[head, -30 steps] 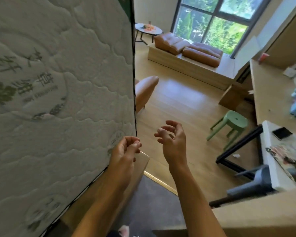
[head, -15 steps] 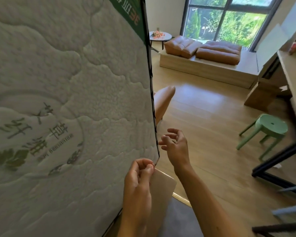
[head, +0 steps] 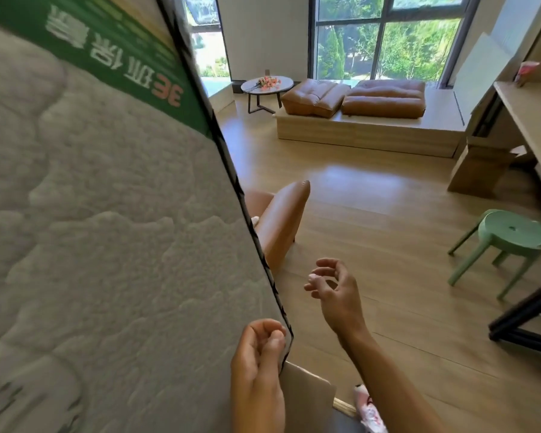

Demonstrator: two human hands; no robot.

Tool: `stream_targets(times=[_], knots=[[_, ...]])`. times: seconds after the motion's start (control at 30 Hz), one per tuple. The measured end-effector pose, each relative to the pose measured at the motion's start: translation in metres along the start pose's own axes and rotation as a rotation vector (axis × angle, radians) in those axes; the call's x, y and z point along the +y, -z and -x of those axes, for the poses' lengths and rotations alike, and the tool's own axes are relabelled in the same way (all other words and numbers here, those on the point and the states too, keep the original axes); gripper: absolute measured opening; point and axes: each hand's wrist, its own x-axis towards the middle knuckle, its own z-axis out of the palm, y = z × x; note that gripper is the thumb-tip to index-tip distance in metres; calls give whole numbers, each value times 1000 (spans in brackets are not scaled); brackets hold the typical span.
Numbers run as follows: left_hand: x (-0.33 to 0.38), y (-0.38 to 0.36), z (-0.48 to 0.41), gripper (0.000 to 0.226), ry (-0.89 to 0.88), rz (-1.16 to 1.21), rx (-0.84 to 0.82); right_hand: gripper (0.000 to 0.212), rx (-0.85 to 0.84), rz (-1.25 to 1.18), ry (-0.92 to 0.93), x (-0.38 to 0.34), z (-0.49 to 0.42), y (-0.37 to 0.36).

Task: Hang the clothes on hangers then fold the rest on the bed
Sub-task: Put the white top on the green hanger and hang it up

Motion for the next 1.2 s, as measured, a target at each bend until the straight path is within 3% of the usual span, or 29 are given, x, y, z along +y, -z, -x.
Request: stream_targets(times=[0.1,0.23,0.43,0.63,0.97,1.2], knots=[[-1,-51,-35,9,-9,-54,-27,17,32,1,-18,10,-50,32],[-4,-147,-103,24,4,-85,-33,17,41,-8,-25,17,-135,82],[0,-321,-209,9,17,-112,-135,19,21,2,-9,2,-266,176],[25,-432,-284,18,1,-132,-219,15,83,-33,-32,-19,-366,236],[31,-585,-477,18,35,-91,-290,14,76,-25,-57,-19,-604,260],[95,-691,-634,18,-36,-108,-364,13,132,-71,-5,-73,-787,277]])
